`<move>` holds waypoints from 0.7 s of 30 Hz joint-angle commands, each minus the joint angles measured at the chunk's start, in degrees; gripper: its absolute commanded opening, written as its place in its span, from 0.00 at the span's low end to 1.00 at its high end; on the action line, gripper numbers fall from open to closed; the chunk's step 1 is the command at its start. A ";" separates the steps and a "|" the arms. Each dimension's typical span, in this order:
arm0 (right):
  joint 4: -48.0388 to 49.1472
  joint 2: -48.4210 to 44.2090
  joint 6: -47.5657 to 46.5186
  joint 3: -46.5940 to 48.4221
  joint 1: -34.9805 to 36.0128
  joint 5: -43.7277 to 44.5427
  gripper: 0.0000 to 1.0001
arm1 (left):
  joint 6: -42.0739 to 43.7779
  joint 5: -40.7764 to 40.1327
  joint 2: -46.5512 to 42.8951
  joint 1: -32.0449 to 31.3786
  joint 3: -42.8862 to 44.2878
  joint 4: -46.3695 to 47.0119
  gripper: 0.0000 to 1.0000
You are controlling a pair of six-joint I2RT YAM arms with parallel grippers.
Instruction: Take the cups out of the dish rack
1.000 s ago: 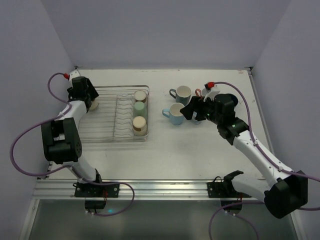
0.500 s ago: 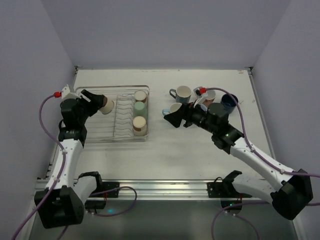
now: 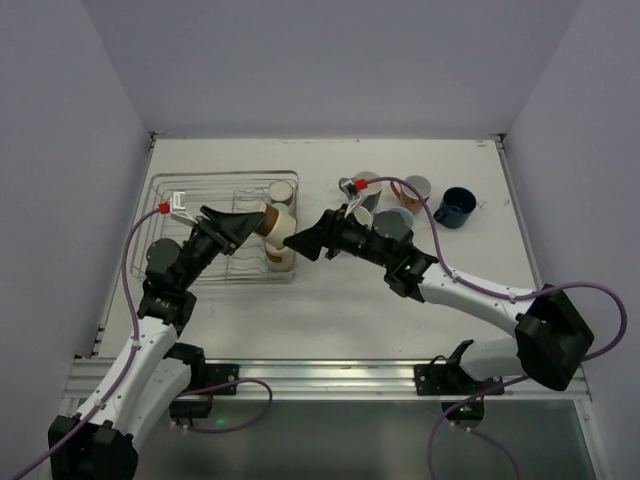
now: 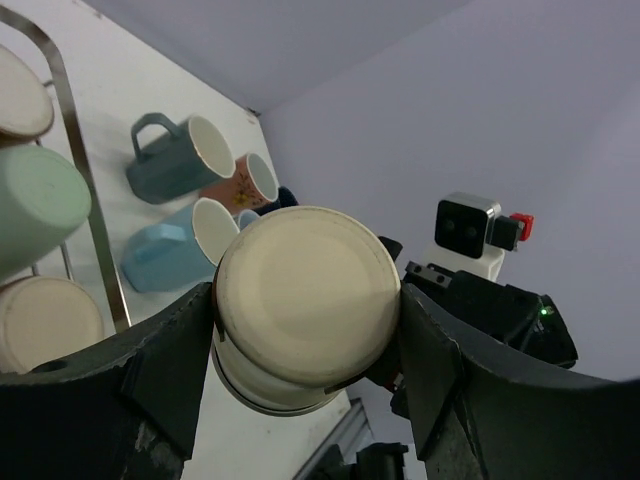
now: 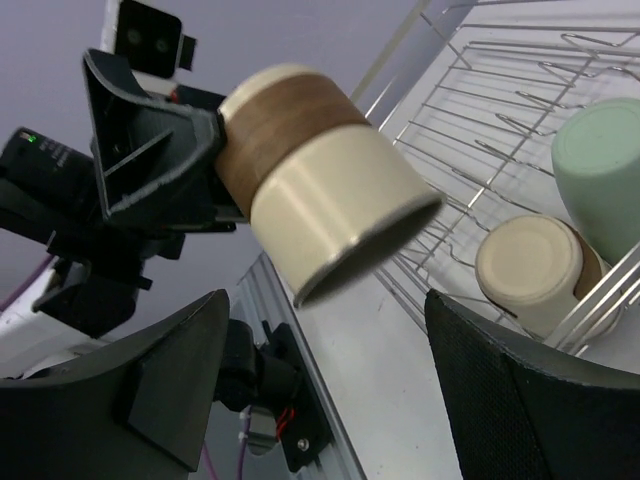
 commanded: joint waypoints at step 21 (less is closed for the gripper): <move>-13.06 -7.73 -8.78 8.75 0.90 10.37 0.00 | 22.31 -1.15 -2.00 -6.55 9.95 -17.11 1.00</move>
